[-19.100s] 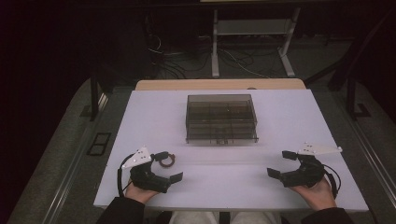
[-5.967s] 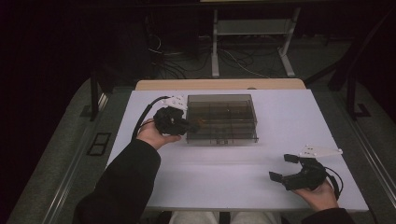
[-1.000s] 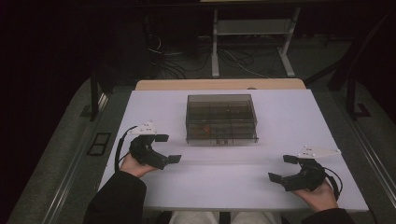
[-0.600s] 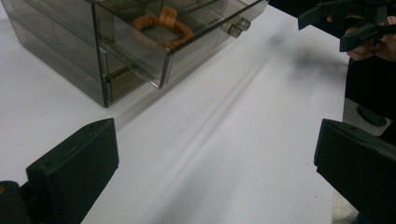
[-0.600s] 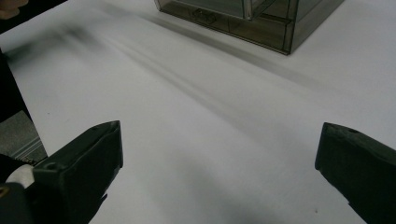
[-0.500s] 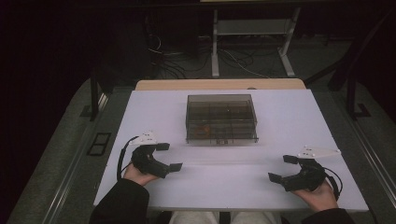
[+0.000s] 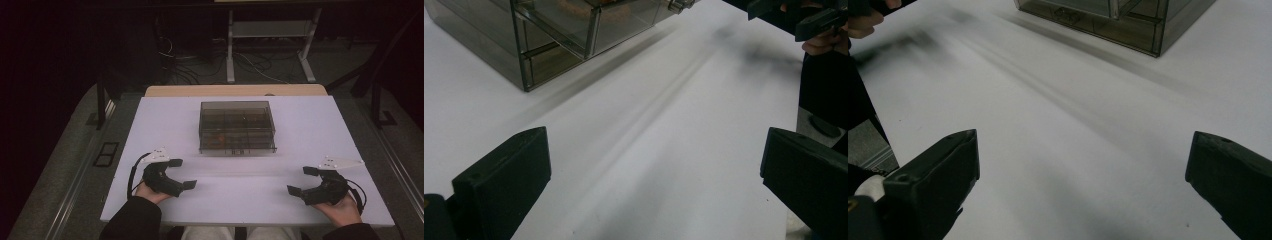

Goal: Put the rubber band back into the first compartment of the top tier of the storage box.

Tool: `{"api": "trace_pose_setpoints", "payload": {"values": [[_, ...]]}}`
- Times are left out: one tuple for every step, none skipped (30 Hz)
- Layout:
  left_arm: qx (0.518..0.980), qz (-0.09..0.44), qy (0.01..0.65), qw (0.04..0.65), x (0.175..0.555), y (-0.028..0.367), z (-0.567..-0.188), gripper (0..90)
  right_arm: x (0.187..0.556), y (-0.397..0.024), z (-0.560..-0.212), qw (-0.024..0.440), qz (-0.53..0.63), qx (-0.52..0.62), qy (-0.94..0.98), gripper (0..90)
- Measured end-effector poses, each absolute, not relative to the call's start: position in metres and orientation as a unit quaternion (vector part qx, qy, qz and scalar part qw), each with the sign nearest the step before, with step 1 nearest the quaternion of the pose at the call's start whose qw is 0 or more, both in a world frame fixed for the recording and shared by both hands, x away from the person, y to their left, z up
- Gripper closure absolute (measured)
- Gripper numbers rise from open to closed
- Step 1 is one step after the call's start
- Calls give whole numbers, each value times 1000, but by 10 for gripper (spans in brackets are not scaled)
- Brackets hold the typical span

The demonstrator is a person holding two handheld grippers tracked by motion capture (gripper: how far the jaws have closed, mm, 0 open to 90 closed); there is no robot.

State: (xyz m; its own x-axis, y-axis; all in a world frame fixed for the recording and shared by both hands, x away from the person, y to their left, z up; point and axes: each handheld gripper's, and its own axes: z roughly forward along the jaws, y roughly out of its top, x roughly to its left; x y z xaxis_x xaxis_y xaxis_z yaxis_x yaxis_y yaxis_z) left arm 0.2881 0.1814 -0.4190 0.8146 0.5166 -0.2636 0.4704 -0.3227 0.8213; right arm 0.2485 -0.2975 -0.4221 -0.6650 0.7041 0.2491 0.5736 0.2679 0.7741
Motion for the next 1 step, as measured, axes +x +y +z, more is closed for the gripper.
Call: {"api": "trace_pose_setpoints", "payload": {"values": [[813, 25, 302, 496, 288, 182, -420, 0, 249, -298, -422, 72, 451, 403, 793, 1]]}}
